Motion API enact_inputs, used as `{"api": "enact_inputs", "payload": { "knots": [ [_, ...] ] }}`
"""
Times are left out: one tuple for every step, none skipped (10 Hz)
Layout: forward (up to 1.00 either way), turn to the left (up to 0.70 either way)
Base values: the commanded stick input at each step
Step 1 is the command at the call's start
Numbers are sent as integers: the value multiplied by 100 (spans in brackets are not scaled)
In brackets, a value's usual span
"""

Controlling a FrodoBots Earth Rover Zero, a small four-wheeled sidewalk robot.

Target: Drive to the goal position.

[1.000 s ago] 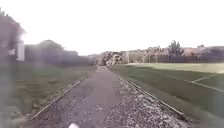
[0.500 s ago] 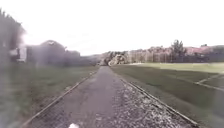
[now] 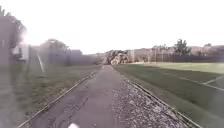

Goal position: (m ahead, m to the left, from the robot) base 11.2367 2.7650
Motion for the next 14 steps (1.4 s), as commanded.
{"api": "enact_inputs", "payload": {
  "knots": [
    [70,14],
    [70,2],
    [70,1],
    [70,1],
    [70,0],
    [70,0],
    [70,0],
    [70,0],
    [70,0],
    [70,0],
    [70,0],
    [70,0],
    [70,0],
    [70,0]
  ]
}}
